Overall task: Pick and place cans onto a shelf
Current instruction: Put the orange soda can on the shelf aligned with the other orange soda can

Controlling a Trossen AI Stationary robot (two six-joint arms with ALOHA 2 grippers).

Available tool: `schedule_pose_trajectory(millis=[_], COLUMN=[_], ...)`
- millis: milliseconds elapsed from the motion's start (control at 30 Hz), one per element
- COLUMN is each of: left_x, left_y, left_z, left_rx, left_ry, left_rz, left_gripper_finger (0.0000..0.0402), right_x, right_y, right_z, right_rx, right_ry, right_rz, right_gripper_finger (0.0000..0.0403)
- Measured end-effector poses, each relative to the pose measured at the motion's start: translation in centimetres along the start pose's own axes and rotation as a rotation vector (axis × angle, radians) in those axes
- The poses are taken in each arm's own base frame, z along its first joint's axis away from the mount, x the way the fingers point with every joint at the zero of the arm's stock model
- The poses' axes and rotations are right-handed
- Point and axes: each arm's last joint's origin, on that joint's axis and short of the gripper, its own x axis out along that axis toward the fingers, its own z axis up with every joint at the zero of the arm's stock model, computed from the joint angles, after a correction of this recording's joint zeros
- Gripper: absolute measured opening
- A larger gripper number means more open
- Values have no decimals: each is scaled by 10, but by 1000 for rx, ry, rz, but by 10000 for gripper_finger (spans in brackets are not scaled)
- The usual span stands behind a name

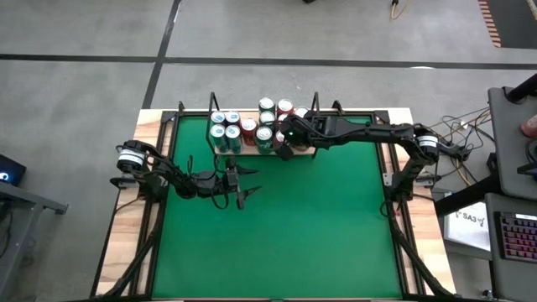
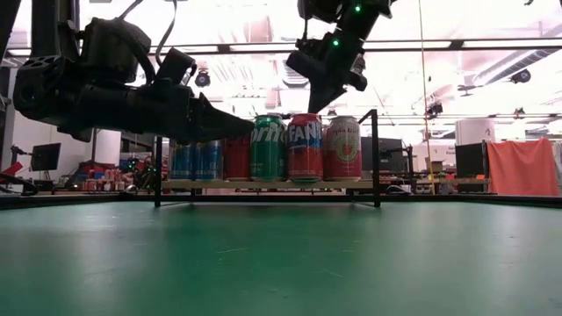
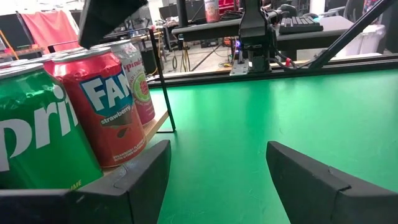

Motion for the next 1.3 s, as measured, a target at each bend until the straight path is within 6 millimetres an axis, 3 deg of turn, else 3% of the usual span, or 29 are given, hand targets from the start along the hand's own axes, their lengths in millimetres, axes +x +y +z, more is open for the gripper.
schedule_pose_trajectory(millis=[933,1200,1300], left_x=[0,0,0], left_y=[1,1,1], left_z=[0,0,0], left_rx=[0,0,0], left_ry=[0,3,3], left_rz=[4,21,21], left_gripper_finger=[248,248,248], right_x=[-6,-18,-21], right_y=[-1,3,5], right_z=[-3,6,6], right_rx=[3,-7,-12], right_ry=[49,14,53], right_rz=[-22,22,146], right_gripper_finger=[9,9,9])
